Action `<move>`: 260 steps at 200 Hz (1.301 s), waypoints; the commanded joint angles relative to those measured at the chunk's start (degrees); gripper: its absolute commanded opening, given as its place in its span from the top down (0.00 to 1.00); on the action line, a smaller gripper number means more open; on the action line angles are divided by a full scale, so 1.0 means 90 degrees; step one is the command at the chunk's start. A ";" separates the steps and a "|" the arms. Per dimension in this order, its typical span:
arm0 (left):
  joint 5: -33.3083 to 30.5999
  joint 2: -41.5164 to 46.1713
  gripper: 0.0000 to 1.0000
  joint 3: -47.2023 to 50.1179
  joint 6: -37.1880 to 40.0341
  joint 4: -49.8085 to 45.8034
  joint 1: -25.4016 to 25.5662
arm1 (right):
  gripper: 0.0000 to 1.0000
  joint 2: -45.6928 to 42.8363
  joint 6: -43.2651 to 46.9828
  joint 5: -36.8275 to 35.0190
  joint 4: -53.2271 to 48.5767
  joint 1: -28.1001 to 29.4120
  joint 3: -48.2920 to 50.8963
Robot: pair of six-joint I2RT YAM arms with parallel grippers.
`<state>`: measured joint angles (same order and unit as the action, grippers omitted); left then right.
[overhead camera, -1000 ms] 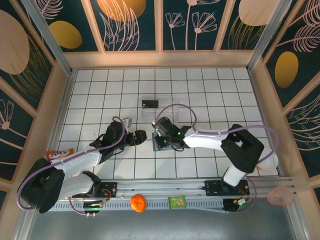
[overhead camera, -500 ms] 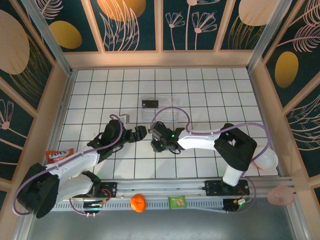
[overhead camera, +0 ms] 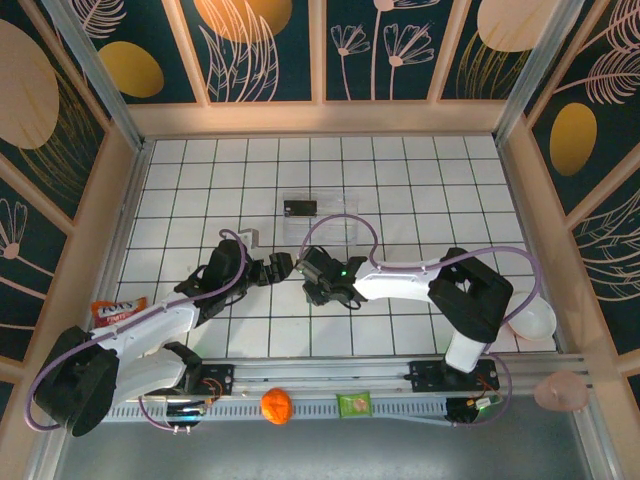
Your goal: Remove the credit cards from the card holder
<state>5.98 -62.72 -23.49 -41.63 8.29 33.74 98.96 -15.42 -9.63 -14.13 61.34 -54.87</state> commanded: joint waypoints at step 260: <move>0.1562 -0.2899 1.00 -0.0895 -0.0197 0.1462 0.0703 | 1.00 -0.0976 -0.1148 0.1548 0.1969 -0.0750 0.1204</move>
<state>18.17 -86.02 -29.43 -43.81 21.47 39.20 90.30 -24.60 3.60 2.81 54.68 -44.34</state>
